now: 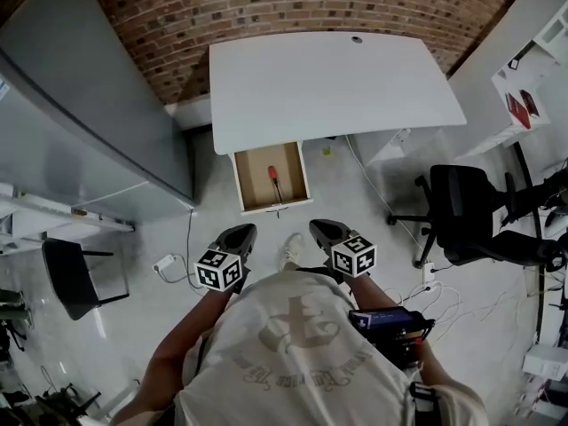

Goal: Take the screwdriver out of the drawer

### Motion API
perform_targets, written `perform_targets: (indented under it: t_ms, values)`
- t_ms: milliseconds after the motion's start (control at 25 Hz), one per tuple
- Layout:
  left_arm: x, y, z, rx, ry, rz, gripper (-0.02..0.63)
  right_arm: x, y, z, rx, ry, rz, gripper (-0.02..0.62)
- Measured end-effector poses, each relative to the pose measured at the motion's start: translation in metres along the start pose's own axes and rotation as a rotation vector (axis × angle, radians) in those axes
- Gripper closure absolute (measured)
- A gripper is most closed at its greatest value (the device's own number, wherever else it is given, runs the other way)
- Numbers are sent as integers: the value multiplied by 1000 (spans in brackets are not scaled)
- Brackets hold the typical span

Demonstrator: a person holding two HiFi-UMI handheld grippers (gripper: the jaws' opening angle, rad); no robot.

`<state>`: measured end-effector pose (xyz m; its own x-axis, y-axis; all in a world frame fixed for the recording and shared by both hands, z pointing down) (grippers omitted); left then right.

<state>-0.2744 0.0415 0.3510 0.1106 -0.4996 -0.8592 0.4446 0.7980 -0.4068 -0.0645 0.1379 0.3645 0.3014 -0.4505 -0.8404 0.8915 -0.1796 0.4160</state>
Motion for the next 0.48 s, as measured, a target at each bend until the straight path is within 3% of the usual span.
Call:
perform_targets:
  t_ms: [480]
  values:
    - [18, -28, 35, 42, -20, -39, 586, 22, 32, 44, 37, -36, 21, 572]
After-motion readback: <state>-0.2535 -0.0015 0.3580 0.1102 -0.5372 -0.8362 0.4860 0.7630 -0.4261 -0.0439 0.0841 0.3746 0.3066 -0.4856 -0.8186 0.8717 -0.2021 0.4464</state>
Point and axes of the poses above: the fingertips, and each gripper's own axes: z forward along the fingers, y to its right, x out of its top, the point moved 6 cm from there along -z, backward along the fingers, and after that the axes turned 8 degrees about y, right-handed, at the moved point
